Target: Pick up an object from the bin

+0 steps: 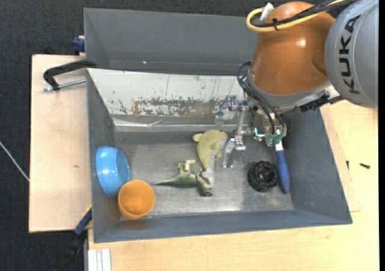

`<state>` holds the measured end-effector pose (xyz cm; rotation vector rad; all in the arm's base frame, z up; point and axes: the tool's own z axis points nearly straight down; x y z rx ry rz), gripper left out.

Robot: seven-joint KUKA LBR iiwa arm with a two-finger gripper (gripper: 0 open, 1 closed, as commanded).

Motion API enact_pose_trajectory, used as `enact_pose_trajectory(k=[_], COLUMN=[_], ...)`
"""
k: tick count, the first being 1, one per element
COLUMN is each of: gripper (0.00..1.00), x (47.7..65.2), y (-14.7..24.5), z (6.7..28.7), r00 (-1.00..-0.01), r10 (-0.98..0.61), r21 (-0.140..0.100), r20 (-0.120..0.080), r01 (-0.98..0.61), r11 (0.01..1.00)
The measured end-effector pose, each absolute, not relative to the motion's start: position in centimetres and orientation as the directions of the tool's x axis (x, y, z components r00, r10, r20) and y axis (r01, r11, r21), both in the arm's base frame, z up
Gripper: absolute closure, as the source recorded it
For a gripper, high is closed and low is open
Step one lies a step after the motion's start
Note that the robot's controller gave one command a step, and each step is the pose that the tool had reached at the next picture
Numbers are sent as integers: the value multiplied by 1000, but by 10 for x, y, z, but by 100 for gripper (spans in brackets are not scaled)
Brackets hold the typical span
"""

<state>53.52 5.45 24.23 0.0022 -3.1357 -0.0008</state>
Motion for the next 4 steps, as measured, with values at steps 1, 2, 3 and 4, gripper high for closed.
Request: enact_pose_trajectory(k=[1,2,3,4], gripper=[0,0,100,100], x=[534,519,521,517], y=[82,100,100,76], z=[95,74,75,212], r00=[-997,-975,-975,-962], r10=[-81,-224,-222,-272], r21=[1,-2,-1,-2], r20=[8,-10,-19,-15], r01=[-81,-224,-222,-272], r11=[997,975,975,962])
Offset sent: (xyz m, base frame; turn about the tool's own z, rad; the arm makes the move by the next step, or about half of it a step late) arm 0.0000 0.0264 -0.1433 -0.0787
